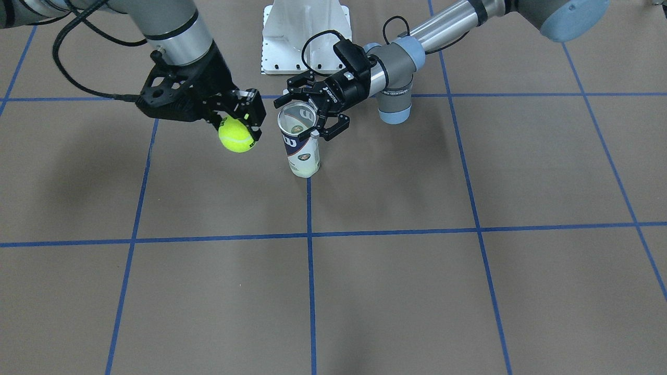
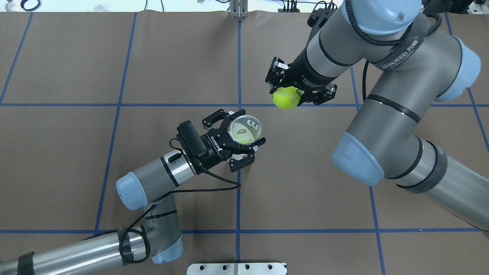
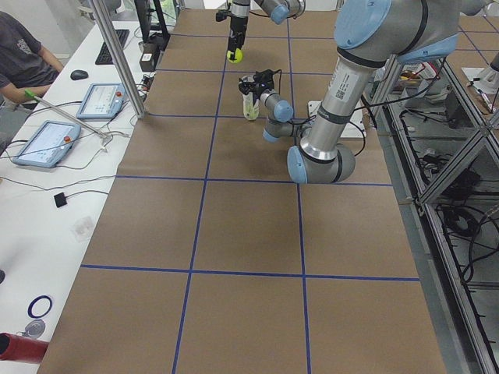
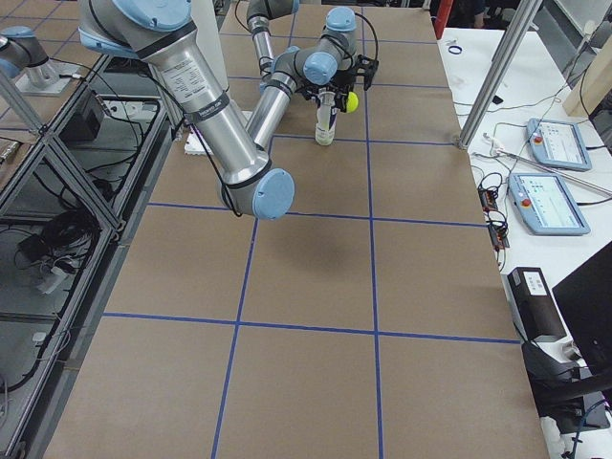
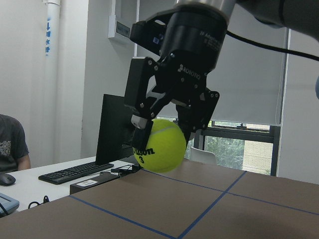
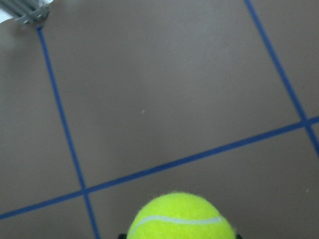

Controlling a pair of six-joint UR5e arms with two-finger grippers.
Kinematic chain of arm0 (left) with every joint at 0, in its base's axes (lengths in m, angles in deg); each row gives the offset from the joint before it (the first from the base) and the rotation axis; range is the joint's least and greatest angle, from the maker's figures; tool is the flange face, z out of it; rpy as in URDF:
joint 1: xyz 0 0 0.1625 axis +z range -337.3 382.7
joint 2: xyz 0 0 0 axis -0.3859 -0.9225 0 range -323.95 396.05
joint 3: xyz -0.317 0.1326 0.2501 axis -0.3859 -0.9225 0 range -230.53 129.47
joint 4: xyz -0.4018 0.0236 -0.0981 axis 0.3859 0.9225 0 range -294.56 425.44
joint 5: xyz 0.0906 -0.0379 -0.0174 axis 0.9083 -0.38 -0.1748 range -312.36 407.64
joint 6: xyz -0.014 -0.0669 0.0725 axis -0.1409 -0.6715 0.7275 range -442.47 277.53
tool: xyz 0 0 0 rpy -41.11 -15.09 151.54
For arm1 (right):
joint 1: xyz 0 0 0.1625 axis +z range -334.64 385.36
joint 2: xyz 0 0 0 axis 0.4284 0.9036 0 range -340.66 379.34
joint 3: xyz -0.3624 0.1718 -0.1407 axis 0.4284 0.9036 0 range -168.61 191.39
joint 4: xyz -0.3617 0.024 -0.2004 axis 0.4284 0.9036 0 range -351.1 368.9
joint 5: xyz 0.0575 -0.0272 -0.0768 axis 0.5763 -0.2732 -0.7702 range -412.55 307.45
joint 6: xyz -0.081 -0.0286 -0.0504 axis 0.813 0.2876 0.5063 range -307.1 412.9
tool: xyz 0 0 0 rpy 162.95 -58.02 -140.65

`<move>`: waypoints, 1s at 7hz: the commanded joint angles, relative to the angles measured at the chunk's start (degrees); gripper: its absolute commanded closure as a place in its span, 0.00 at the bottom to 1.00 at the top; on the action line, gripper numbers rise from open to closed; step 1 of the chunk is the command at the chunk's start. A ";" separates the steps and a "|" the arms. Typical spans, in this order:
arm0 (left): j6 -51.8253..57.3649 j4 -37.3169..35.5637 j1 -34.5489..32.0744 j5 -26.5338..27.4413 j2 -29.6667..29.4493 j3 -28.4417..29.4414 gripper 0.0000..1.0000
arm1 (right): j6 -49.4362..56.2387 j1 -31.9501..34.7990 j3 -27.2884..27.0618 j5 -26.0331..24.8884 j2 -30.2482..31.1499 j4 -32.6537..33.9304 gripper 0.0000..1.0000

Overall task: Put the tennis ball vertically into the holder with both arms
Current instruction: 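Carry the second ball with the right gripper over the can's top, then push the ball into the can and open the right gripper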

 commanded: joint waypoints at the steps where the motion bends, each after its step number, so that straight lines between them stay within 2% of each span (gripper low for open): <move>1: 0.00 0.00 0.14 -0.02 0.00 0.03 0.05 | -1.58 -3.91 0.83 -0.01 -3.21 0.24 1.00; 5: 0.00 0.00 0.14 -0.02 -0.09 0.03 0.05 | -1.23 -5.41 2.49 -0.10 -4.97 0.15 1.00; 6: 0.00 0.00 0.14 -0.02 -0.09 0.03 0.05 | -1.23 -5.50 2.59 -0.10 -4.98 0.15 0.59; 7: 0.00 0.00 0.14 0.06 -0.18 0.03 0.05 | -1.23 -5.42 2.59 -0.28 -4.89 0.15 0.01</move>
